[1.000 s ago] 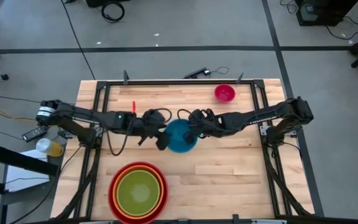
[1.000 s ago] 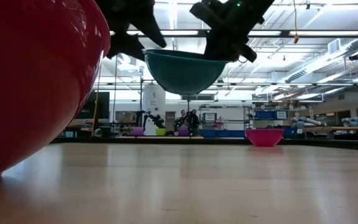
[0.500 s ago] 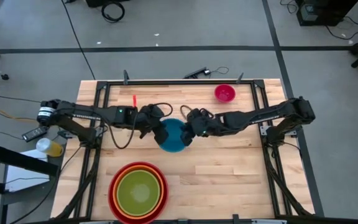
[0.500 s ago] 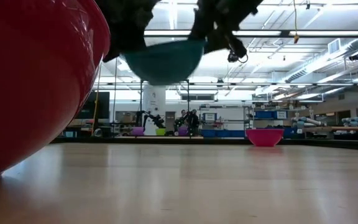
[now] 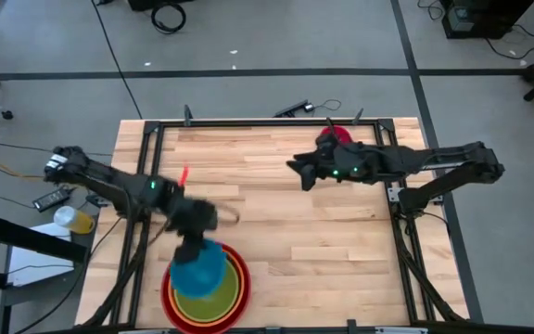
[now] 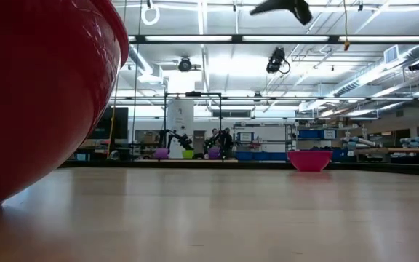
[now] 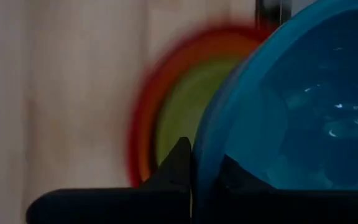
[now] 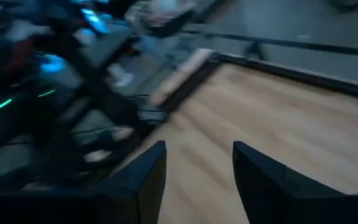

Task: Nest bowls inside each other by size order
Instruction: Stack the blue bowl on top of the green bowl

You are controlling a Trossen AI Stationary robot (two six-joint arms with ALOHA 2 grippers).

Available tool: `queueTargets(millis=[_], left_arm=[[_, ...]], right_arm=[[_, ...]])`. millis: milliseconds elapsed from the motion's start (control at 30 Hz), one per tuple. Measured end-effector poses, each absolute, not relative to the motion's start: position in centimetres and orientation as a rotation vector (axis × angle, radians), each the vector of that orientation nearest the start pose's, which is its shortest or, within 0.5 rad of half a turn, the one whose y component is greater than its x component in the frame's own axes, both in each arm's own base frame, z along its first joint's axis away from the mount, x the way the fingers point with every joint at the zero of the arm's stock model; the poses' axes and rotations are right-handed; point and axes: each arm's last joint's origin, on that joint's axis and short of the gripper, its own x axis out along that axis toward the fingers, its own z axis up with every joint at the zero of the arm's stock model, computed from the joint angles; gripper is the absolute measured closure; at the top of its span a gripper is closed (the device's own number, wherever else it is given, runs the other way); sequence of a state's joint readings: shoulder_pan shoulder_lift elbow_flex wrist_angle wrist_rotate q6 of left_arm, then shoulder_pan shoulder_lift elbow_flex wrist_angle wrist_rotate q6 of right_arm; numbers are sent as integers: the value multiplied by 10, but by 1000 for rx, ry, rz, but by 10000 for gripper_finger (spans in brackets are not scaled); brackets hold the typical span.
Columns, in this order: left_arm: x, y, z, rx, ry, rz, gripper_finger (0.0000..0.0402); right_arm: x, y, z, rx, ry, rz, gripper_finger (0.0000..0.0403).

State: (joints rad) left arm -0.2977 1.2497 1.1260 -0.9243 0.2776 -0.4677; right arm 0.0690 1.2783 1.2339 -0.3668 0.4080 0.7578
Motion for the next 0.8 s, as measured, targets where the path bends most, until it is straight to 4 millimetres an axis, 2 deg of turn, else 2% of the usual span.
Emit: queueTargets(millis=[133,200,300,433,600,700,800], left_arm=[[227,-110,274,-374,1193,-337,384],[226,-118,260,-361,1238,-269,383],[233,-125,251,-355,1226,-190,367],[238,-128,240,-358,1261,-119,314],[238,-137,230,-352,1328,-144,224],[237,-139,230,-400,1359,-176,178],[233,-136,240,-461,1349,-200,148]], right_arm=[[269,5,363,626,324,-527,215],[269,5,358,622,363,-543,215],[273,4,350,603,404,-572,215],[282,-2,338,606,465,-579,215],[290,-10,326,600,537,-573,215],[286,-16,321,583,602,-616,215],[276,-28,314,543,686,-730,215]])
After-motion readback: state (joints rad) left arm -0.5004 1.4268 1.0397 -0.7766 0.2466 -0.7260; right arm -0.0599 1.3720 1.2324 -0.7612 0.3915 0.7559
